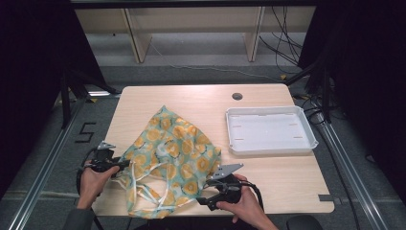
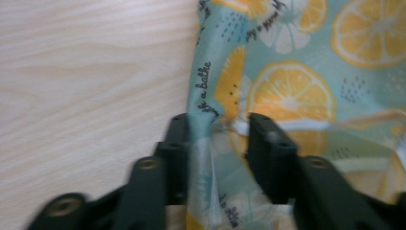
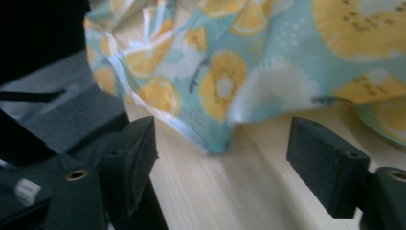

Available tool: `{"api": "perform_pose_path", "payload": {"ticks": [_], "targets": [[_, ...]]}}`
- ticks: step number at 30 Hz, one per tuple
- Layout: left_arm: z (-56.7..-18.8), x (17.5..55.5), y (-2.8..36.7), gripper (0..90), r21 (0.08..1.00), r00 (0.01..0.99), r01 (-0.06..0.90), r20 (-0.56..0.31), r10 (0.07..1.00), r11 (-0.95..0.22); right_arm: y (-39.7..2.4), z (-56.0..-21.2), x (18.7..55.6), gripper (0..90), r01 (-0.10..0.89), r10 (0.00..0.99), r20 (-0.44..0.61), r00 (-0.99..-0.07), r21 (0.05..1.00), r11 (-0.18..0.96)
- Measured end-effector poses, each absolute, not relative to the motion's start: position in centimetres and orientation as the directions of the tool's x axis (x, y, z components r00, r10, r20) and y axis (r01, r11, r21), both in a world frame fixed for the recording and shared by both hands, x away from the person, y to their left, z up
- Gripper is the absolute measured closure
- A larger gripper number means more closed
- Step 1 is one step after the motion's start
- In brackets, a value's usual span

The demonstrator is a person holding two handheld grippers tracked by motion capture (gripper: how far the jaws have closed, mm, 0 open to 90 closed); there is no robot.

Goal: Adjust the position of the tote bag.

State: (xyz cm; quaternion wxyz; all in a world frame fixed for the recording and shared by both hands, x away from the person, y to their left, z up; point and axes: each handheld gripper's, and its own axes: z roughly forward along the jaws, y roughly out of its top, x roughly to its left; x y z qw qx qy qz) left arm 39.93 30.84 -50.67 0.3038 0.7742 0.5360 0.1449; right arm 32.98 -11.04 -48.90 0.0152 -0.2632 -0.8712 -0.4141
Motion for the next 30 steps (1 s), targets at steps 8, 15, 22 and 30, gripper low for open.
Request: {"api": "perform_pose_path", "payload": {"ticks": [8,15,22,30], "targets": [[-50.5,38.5,29.3,87.7,0.628,0.484,0.701,-0.070,0.872,-0.338,-10.7,-49.2,34.7,79.4,0.419,0.484,0.129,-0.865,0.716,0.558],[-50.6,36.1,27.1,88.5,0.637,0.563,0.660,-0.068,0.824,-0.399,-13.5,-48.6,36.1,87.2,0.390,0.523,0.049,-0.851,0.727,0.566],[-50.3,33.5,24.7,88.5,0.634,0.640,0.617,-0.060,0.766,-0.466,-15.8,-48.1,37.6,87.2,0.404,0.582,0.028,-0.813,0.747,0.528],[-50.6,31.9,22.5,85.8,0.648,0.686,0.584,-0.073,0.724,-0.489,-17.2,-47.3,38.9,85.1,0.385,0.607,-0.018,-0.795,0.758,0.526]]}}
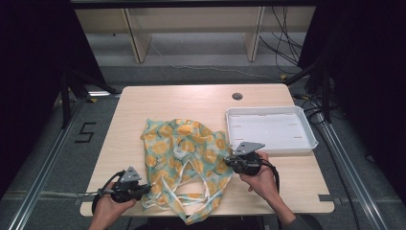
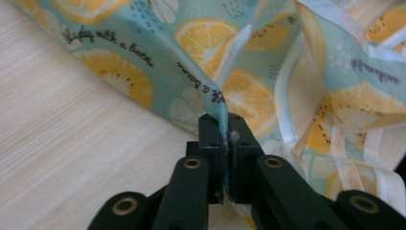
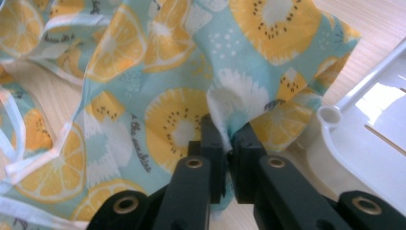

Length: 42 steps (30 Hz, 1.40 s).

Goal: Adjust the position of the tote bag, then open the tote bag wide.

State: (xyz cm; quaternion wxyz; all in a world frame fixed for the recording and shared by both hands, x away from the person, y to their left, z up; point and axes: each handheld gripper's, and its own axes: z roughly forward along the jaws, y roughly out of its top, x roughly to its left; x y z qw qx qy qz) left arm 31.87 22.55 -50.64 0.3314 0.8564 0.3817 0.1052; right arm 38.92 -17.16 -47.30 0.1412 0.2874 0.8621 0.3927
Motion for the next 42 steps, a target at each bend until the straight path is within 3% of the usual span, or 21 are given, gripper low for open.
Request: {"api": "perform_pose_path", "payload": {"ticks": [3,5,7,10,13,26,30,33,42], "targets": [[-50.4,31.7,22.6,75.4,0.648,0.678,0.579,-0.045,0.734,-0.495,-17.8,-47.0,38.7,69.2,0.427,0.637,0.032,-0.770,0.767,0.478],[-50.2,31.4,22.8,71.5,0.652,0.653,0.591,-0.042,0.756,-0.475,-18.0,-46.6,38.4,63.9,0.424,0.646,0.029,-0.763,0.776,0.466],[-49.5,30.9,23.1,53.6,0.657,0.618,0.586,0.016,0.786,-0.474,-18.6,-45.4,37.3,46.1,0.396,0.652,0.036,-0.757,0.819,0.415],[-48.7,30.1,23.1,44.8,0.689,0.582,0.565,0.056,0.811,-0.453,-18.6,-44.8,36.2,40.6,0.396,0.649,0.063,-0.758,0.835,0.382],[-48.2,29.3,22.7,42.8,0.705,0.576,0.540,0.089,0.813,-0.460,-18.2,-44.9,35.2,38.0,0.436,0.599,0.156,-0.786,0.826,0.357],[-48.0,27.9,21.0,40.0,0.698,0.629,0.519,0.078,0.773,-0.493,-14.4,-46.2,33.1,34.7,0.344,0.426,0.113,-0.897,0.785,0.516],[-48.0,27.4,20.4,40.4,0.716,0.643,0.538,-0.008,0.766,-0.445,-13.8,-46.7,32.6,34.7,0.363,0.414,0.133,-0.900,0.754,0.548],[-47.8,27.2,20.3,40.4,0.700,0.678,0.535,-0.022,0.735,-0.473,-13.6,-47.0,32.7,34.6,0.354,0.407,0.128,-0.905,0.756,0.551],[-48.3,27.5,19.4,39.0,0.695,0.659,0.597,-0.142,0.738,-0.400,-13.9,-47.1,33.0,34.8,0.375,0.426,0.139,-0.894,0.752,0.542]]}}
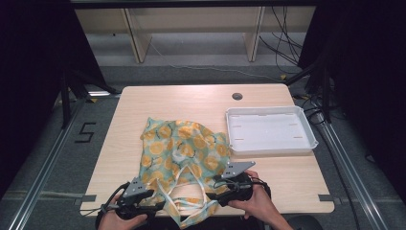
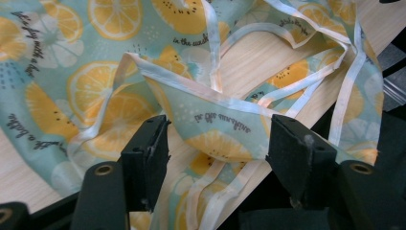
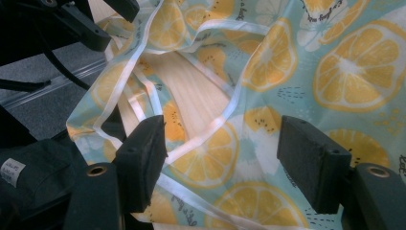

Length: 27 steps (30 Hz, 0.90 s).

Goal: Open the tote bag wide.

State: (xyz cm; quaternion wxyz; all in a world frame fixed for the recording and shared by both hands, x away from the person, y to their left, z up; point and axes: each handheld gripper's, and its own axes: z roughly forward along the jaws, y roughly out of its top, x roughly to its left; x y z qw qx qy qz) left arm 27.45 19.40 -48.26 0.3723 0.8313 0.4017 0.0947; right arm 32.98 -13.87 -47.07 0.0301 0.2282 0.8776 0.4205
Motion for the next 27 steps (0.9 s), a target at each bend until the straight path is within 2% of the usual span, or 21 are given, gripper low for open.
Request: {"api": "perform_pose_path", "payload": {"ticks": [6,9,12,13,14,15,16,17,19,21,27], "targets": [[-48.4,27.8,19.3,37.4,0.687,0.651,0.618,-0.175,0.739,-0.382,-13.9,-47.2,33.1,34.8,0.385,0.434,0.145,-0.889,0.750,0.537],[-49.1,28.3,19.0,35.9,0.658,0.627,0.659,-0.215,0.749,-0.363,-13.8,-47.2,33.0,34.9,0.383,0.427,0.147,-0.892,0.747,0.543],[-49.8,29.3,18.5,36.2,0.638,0.648,0.664,-0.230,0.726,-0.390,-13.8,-47.1,33.0,34.9,0.382,0.429,0.145,-0.892,0.748,0.542],[-50.0,29.6,18.3,39.7,0.648,0.650,0.662,-0.245,0.719,-0.378,-13.7,-47.2,33.1,34.9,0.381,0.427,0.146,-0.893,0.750,0.541],[-50.0,29.6,18.3,46.9,0.648,0.650,0.662,-0.245,0.719,-0.378,-13.7,-47.2,33.1,34.9,0.381,0.427,0.146,-0.893,0.750,0.541],[-50.0,29.9,18.3,46.9,0.643,0.667,0.655,-0.247,0.703,-0.396,-13.7,-47.2,33.1,34.9,0.381,0.429,0.145,-0.892,0.751,0.539],[-50.0,30.2,18.3,57.4,0.647,0.671,0.651,-0.245,0.700,-0.397,-13.7,-47.2,33.1,35.0,0.380,0.429,0.143,-0.892,0.753,0.538],[-49.7,30.4,18.4,73.0,0.658,0.688,0.632,-0.233,0.687,-0.409,-13.8,-47.2,33.1,35.2,0.381,0.428,0.147,-0.892,0.752,0.538],[-49.0,30.5,18.3,83.1,0.686,0.699,0.615,-0.245,0.672,-0.390,-13.7,-47.2,33.1,35.5,0.375,0.420,0.146,-0.896,0.754,0.539],[-48.0,30.7,17.9,86.5,0.725,0.693,0.597,-0.249,0.677,-0.344,-13.7,-47.0,33.1,35.8,0.368,0.419,0.139,-0.898,0.759,0.537],[-44.2,32.5,17.3,87.2,0.793,0.720,0.533,-0.241,0.651,-0.296,-13.4,-46.7,32.7,35.5,0.359,0.403,0.140,-0.904,0.760,0.542]]}}
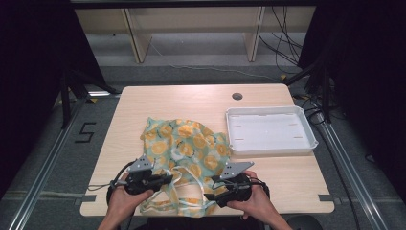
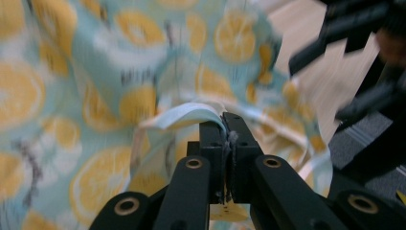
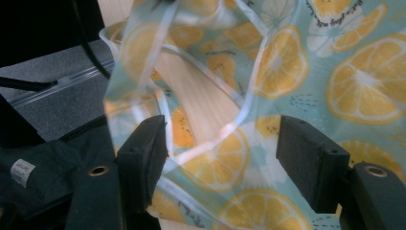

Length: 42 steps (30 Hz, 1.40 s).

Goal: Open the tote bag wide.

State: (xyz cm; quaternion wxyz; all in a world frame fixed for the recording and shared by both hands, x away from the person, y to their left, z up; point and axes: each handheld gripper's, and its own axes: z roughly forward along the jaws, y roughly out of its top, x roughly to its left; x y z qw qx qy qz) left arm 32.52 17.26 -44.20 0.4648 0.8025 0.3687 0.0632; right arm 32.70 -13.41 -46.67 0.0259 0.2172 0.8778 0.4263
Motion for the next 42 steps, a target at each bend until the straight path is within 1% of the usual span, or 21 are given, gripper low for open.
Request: {"api": "perform_pose_path", "payload": {"ticks": [1,4,9,13,17,18,19,21,22,23,25,27,28,30,32,34,36,38,39,41,42], "targets": [[-44.2,32.5,17.3,87.2,0.793,0.720,0.533,-0.241,0.651,-0.296,-13.4,-46.7,32.7,35.5,0.359,0.403,0.140,-0.904,0.760,0.542],[-41.7,34.2,16.5,87.3,0.834,0.730,0.484,-0.218,0.648,-0.265,-12.9,-46.5,32.2,34.0,0.340,0.372,0.141,-0.917,0.764,0.548],[-39.8,36.2,16.0,87.3,0.847,0.725,0.483,-0.245,0.644,-0.221,-11.5,-46.8,31.5,31.1,0.291,0.302,0.134,-0.944,0.769,0.568],[-39.5,36.8,15.9,87.0,0.850,0.724,0.484,-0.257,0.640,-0.206,-10.4,-47.3,31.2,29.8,0.271,0.319,0.086,-0.944,0.754,0.598],[-39.5,37.1,15.9,86.5,0.850,0.721,0.488,-0.265,0.640,-0.198,-8.0,-48.6,31.7,29.0,0.243,0.312,0.037,-0.949,0.717,0.653],[-39.5,37.2,15.9,86.4,0.847,0.722,0.493,-0.270,0.637,-0.199,-7.6,-48.8,31.8,32.2,0.255,0.314,0.049,-0.948,0.705,0.661],[-39.4,37.1,16.0,86.3,0.845,0.716,0.499,-0.276,0.641,-0.194,-7.1,-49.0,32.0,38.5,0.259,0.316,0.044,-0.948,0.686,0.680],[-39.4,37.1,16.1,86.3,0.848,0.718,0.493,-0.268,0.642,-0.197,-6.6,-49.5,32.5,63.8,0.208,0.303,-0.024,-0.953,0.675,0.708],[-39.4,37.1,16.3,86.2,0.849,0.719,0.488,-0.260,0.644,-0.202,-6.5,-49.4,32.7,70.7,0.189,0.294,-0.046,-0.955,0.670,0.718],[-39.4,37.1,16.4,86.2,0.847,0.715,0.490,-0.255,0.651,-0.207,-6.6,-49.1,32.8,80.1,0.211,0.304,-0.025,-0.952,0.665,0.717],[-39.5,37.2,16.7,86.0,0.845,0.712,0.490,-0.247,0.658,-0.213,-7.2,-48.0,33.1,87.3,0.201,0.313,-0.037,-0.949,0.694,0.692],[-39.8,37.3,16.9,85.9,0.845,0.704,0.486,-0.225,0.673,-0.226,-8.1,-46.5,33.7,90.0,0.166,0.309,-0.067,-0.949,0.726,0.667],[-40.0,37.4,17.1,85.9,0.843,0.704,0.485,-0.217,0.676,-0.235,-8.6,-45.6,34.2,90.0,0.144,0.316,-0.094,-0.944,0.746,0.651],[-40.4,37.6,17.3,85.3,0.835,0.696,0.489,-0.201,0.689,-0.251,-9.6,-43.9,35.3,90.0,0.136,0.336,-0.102,-0.936,0.778,0.614],[-40.9,37.8,17.5,84.5,0.828,0.686,0.497,-0.193,0.702,-0.258,-10.3,-42.3,36.5,90.0,0.137,0.381,-0.126,-0.916,0.794,0.592],[-41.4,38.2,17.8,83.8,0.815,0.683,0.516,-0.207,0.700,-0.263,-10.9,-41.2,38.1,90.0,0.139,0.425,-0.146,-0.894,0.809,0.571],[-42.0,38.4,18.0,82.1,0.804,0.674,0.530,-0.208,0.708,-0.268,-11.2,-40.7,39.8,90.0,0.153,0.455,-0.142,-0.879,0.820,0.551],[-42.4,38.4,18.2,78.1,0.788,0.676,0.544,-0.208,0.707,-0.289,-11.2,-40.5,41.5,90.0,0.163,0.478,-0.148,-0.866,0.819,0.550],[-42.4,38.4,18.2,76.4,0.788,0.676,0.544,-0.208,0.707,-0.289,-11.2,-40.5,41.5,90.0,0.163,0.478,-0.148,-0.866,0.819,0.550],[-42.8,38.0,18.4,74.5,0.783,0.682,0.545,-0.207,0.702,-0.299,-11.1,-40.6,43.2,90.0,0.186,0.504,-0.141,-0.852,0.819,0.543],[-42.8,37.7,18.6,71.3,0.770,0.692,0.543,-0.184,0.698,-0.335,-11.1,-40.7,43.7,90.0,0.200,0.507,-0.131,-0.852,0.814,0.546]]}}
